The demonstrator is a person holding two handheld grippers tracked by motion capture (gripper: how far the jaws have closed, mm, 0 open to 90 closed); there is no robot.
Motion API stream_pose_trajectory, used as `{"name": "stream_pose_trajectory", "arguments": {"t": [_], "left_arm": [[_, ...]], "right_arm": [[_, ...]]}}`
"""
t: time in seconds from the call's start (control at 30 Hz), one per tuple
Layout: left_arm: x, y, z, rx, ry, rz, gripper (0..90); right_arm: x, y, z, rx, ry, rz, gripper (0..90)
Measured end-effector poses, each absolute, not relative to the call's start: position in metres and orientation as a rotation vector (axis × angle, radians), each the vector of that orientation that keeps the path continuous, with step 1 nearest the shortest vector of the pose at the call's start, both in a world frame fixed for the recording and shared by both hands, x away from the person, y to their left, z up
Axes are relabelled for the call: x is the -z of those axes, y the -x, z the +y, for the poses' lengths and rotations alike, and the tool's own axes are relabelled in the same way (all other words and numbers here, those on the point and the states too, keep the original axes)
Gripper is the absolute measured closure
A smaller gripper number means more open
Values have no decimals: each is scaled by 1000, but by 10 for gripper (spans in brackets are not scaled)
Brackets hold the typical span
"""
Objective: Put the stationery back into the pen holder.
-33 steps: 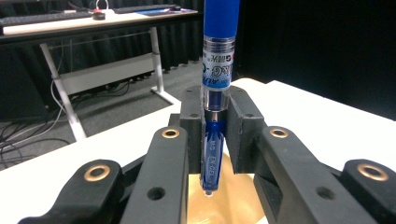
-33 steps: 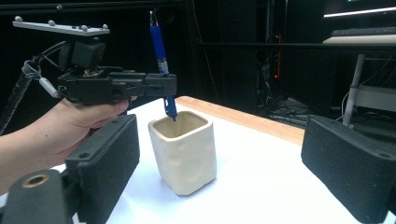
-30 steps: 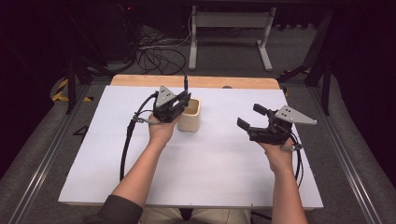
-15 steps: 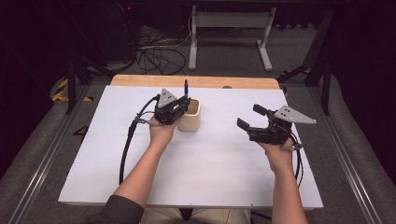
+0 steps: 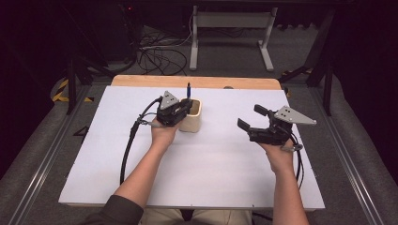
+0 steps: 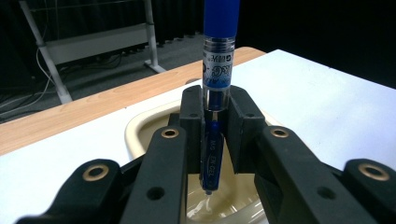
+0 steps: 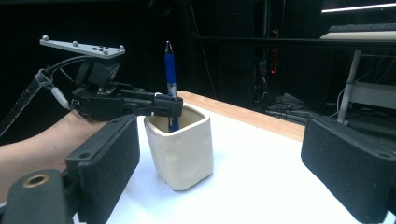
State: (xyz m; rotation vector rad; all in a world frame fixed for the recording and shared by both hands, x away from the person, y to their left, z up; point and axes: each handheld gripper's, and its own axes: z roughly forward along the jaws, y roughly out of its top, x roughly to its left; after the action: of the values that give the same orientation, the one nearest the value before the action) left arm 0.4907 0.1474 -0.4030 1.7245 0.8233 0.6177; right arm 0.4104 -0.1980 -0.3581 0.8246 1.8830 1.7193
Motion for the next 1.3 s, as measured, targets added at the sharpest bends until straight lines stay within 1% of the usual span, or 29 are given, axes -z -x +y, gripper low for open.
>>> {"name": "stream_pose_trajectory", "arguments": {"t": [0.4, 0.67, 0.8, 1.0, 1.17, 1.27, 1.3], "left_arm": [[403, -493, 150, -620, -1709, 824, 784], [406, -495, 154, -597, -1724, 836, 783], [407, -493, 153, -586, -1730, 832, 764], [407, -493, 149, -585, -1721, 825, 761], [407, -493, 149, -591, -1718, 826, 717], [406, -492, 149, -584, -1706, 834, 663], [405, -492, 150, -591, -1705, 831, 660]], "right_arm": [[358, -407, -198, -1721, -819, 1880, 125], [358, -405, -201, -1713, -844, 1866, 125], [358, -405, -203, -1717, -849, 1858, 125], [357, -405, -205, -1721, -850, 1849, 124], [358, -406, -206, -1721, -857, 1849, 124], [359, -406, -206, -1719, -861, 1854, 124], [359, -407, -206, -1718, -860, 1856, 124]]}}
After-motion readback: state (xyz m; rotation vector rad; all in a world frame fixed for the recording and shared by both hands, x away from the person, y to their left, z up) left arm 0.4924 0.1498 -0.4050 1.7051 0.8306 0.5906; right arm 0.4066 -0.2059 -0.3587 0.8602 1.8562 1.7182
